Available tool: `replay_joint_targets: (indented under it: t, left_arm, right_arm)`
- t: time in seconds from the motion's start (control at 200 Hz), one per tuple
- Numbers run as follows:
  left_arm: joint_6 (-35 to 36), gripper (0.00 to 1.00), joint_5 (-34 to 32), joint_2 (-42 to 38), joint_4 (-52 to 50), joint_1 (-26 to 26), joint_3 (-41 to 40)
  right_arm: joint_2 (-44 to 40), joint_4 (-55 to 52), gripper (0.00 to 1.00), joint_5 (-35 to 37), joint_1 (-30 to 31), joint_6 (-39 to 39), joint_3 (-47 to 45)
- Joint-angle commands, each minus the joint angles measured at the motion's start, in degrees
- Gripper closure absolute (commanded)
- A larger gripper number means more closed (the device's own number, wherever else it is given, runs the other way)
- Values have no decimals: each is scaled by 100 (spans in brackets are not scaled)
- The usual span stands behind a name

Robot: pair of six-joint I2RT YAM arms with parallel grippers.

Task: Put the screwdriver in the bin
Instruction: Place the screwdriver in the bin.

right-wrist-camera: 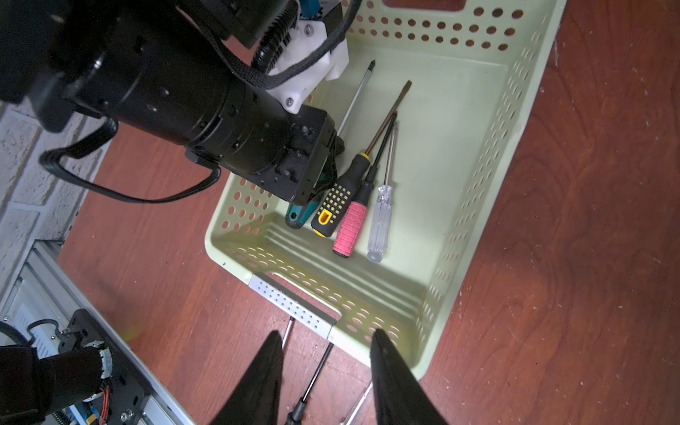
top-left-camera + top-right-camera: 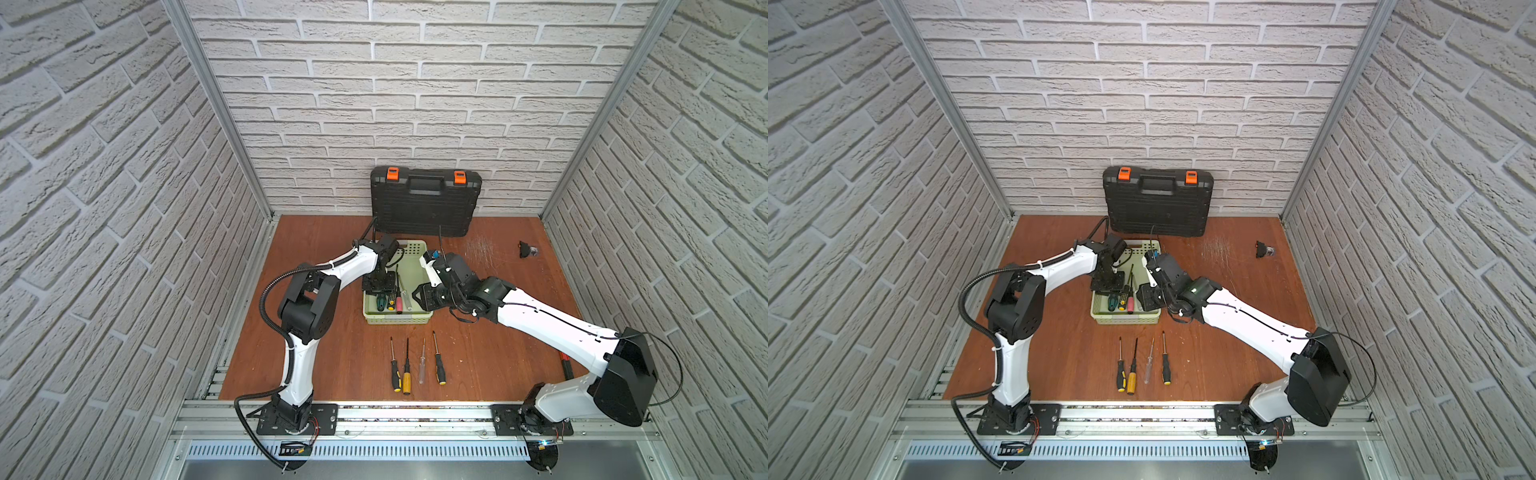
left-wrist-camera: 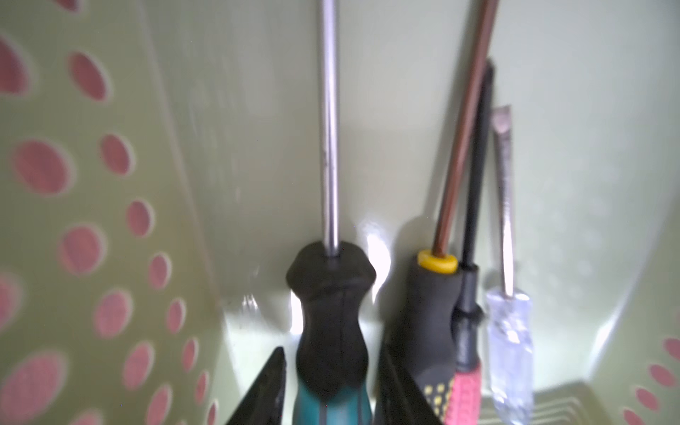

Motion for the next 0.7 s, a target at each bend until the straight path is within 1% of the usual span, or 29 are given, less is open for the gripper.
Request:
replay_joint_targets:
  t: [0.0, 0.11, 0.305, 0.45, 0.56, 0.625, 0.695]
  left_arm:
    - [-37, 47, 52, -484, -34, 23, 104]
    - [-20, 49, 9, -830, -29, 20, -49]
    - [110, 48, -36, -1812, -9, 54, -493]
    - [174, 48, -123, -2642, -3, 123, -1022]
    - [187, 49, -290, -3152, -72, 178, -1361]
    - [142, 49, -382, -3441, -15, 174, -1641]
    - [-10, 49, -491, -3809, 184, 176, -2073]
  right_arm:
    - [-63, -163, 58, 115, 17, -127, 224]
    - [-133, -291, 59, 158, 22, -160, 246]
    - [-343, -713, 58, 402, 21, -251, 166]
    - [-395, -1150, 58, 572, 38, -361, 38]
    - [-394, -1600, 59, 883, 75, -259, -38]
    - [-413, -1856, 59, 1100, 203, -209, -74]
    - [-471, -2011, 58, 1105, 335, -107, -203]
